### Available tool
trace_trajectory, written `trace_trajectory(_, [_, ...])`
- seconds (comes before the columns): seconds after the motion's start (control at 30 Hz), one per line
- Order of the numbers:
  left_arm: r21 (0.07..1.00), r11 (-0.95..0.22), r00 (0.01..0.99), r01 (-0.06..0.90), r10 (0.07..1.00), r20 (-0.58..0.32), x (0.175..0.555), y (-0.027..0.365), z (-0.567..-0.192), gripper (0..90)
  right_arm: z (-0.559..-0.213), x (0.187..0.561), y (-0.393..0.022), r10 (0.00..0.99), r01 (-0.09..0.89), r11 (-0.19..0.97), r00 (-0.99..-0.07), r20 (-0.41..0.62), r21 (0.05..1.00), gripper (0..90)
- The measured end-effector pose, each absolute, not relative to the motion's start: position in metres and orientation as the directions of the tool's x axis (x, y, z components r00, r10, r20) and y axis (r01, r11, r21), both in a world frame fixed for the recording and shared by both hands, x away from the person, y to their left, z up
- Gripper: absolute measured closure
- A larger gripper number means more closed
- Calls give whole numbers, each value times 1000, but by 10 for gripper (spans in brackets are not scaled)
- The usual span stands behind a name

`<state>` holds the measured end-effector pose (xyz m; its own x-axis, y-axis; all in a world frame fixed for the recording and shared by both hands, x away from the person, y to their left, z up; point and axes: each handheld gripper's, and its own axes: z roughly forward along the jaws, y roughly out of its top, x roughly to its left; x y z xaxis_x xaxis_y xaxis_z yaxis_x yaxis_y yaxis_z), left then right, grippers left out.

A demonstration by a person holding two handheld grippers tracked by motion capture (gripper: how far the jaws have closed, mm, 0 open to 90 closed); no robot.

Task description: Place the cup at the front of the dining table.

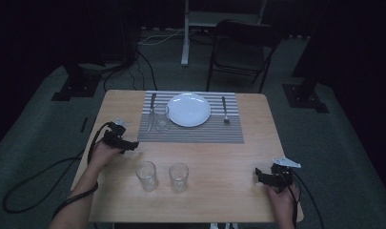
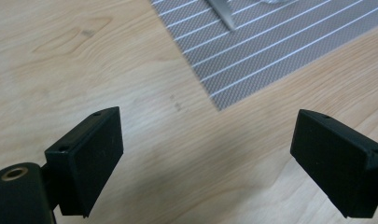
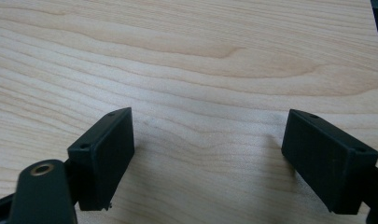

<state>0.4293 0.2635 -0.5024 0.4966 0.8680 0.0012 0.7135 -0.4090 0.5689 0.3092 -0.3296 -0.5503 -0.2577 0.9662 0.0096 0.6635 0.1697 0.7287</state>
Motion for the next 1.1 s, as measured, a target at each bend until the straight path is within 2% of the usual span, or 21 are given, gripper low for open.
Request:
trace_trajectory(0.4, [574, -357, 435, 737, 901, 2, 413, 294, -508, 100, -550, 309, -330, 966, 664, 169, -257, 10, 728, 167])
trace_trajectory(1.1, [649, -252, 302, 718, 953, 36, 373, 325, -510, 99, -550, 309, -330, 966, 664, 169, -257, 11, 728, 167])
